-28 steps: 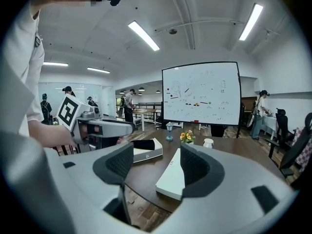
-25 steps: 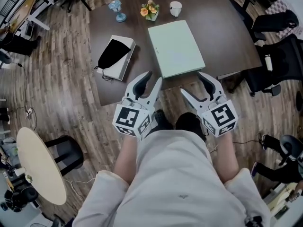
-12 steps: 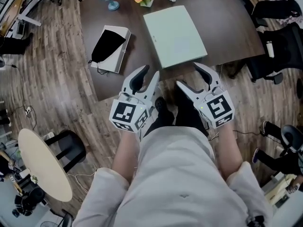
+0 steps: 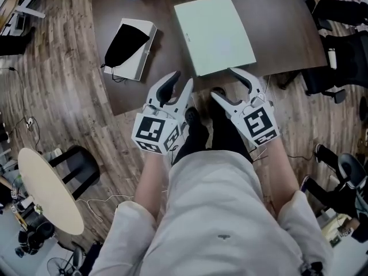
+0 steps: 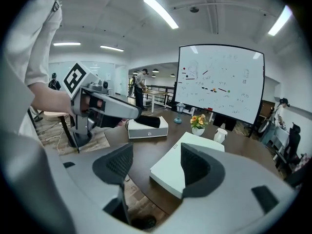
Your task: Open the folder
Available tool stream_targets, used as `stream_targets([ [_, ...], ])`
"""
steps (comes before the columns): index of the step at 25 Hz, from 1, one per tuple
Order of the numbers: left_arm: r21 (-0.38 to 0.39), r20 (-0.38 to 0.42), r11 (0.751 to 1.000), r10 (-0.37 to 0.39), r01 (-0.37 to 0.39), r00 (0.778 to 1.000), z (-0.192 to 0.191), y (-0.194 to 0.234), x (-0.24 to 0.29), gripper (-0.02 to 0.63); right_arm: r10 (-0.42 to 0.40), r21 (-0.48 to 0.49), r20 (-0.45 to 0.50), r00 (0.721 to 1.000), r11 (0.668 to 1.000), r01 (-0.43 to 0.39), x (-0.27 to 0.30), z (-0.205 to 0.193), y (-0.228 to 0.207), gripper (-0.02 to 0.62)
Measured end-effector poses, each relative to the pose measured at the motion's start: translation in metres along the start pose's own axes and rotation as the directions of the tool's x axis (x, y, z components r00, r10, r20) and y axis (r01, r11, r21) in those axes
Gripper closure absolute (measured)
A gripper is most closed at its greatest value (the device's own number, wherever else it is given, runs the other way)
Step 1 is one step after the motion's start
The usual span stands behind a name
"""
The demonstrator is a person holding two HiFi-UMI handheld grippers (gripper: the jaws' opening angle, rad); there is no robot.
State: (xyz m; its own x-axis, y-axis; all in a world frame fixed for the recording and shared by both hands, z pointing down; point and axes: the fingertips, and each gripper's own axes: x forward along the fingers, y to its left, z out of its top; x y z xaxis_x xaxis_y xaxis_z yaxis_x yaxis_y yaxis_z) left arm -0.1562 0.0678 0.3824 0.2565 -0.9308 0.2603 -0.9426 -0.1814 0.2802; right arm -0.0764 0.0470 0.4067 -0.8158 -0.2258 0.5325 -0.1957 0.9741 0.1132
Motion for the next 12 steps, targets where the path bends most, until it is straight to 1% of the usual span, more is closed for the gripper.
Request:
stream_targets([
  [4,-0.014,-0.015,1.0,0.021,-0.021,1.0,-0.007,0.006,0.004,0.492,0.019,-0.053,-0.011,1.0,0.998,-0.02,0.013,-0.009,-0.002,0.295],
  [12,-0.038,-0.05,0.997,0.061,-0.063,0.997,-0.022,0.015,0.015,0.492,0.051,-0.156,-0.078,0.996,0.986,-0.062,0.04,-0.038,-0.01,0.295],
])
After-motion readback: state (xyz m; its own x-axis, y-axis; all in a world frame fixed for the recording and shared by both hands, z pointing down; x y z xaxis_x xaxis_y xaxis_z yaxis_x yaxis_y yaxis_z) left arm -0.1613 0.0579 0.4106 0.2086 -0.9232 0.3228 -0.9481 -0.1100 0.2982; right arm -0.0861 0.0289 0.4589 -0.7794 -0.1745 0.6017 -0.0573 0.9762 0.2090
